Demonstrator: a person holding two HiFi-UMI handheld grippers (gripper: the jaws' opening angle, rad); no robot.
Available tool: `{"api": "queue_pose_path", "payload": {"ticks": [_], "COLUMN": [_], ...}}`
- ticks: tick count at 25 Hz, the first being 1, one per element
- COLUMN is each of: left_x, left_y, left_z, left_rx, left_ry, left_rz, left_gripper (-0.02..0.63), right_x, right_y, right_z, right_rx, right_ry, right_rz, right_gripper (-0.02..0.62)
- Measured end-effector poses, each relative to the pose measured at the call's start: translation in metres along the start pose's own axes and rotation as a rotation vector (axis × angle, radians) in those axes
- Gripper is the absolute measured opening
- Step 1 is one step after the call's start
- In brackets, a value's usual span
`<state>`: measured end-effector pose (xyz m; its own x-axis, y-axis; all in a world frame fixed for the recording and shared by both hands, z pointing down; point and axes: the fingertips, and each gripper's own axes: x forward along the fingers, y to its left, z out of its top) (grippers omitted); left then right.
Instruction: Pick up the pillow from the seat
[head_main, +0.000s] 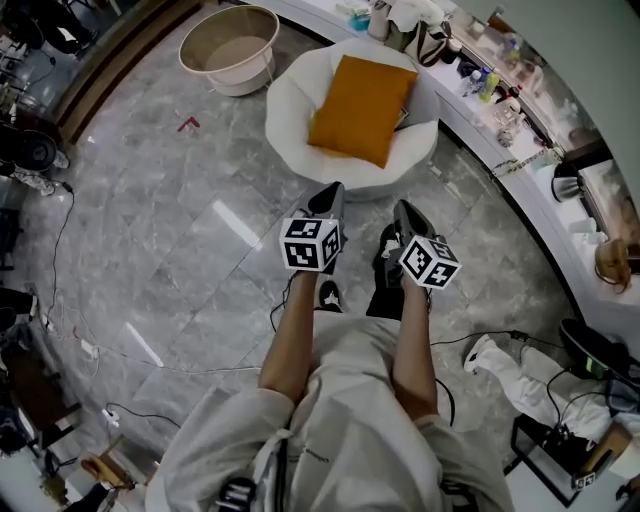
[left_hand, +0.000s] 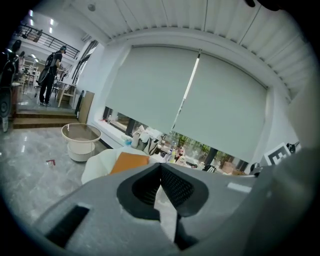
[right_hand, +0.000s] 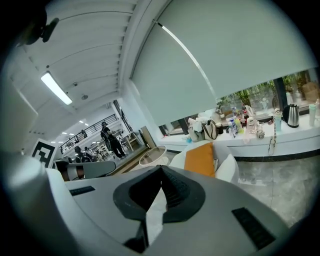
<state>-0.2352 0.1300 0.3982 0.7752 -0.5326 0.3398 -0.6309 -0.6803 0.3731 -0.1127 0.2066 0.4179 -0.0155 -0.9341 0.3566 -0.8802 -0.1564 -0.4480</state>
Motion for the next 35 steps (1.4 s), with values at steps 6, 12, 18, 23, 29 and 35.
{"api": "queue_pose_path", "payload": {"ticks": [6,12,18,23,29,35], "left_x": [0.054,0.123,0.177,0.219,0.257,0.287], "left_y": [-0.004,-0.019,-0.018,-0.01,-0.01,-0.006], "left_z": [0.028,0.081,0.113,0.126,0.133,0.134], "left_rx": [0.052,0.147,0.171,0.17,0.164,0.15], "left_ry": [0.011,0.008,0.014,0.021,0.044,0.059], "left_rz": [0.003,-0.021,0.026,0.071,0.11,0.153], "left_gripper": [0.009,0.009,0.009,0.009,0.009,0.009], "right_x": [0.039,0.098,0.145,0.185,0.226,0.254], "right_y": [-0.032,-0.063,-0.09,-0.119,-0.141,-0.16], "right_z": [0.035,0.111,0.162,0.178,0.202,0.211], "right_rx": [-0.028,-0.058,-0.087,-0.085,-0.092,-0.119], "right_ry": [0.025,-0.002,0.018,0.057,0.087,0.125], "right_rz": [0.0,0.024,0.058,0.077,0.11,0.147], "right_gripper": [0.008,0.008,0.008,0.008,0.008,0.009]}}
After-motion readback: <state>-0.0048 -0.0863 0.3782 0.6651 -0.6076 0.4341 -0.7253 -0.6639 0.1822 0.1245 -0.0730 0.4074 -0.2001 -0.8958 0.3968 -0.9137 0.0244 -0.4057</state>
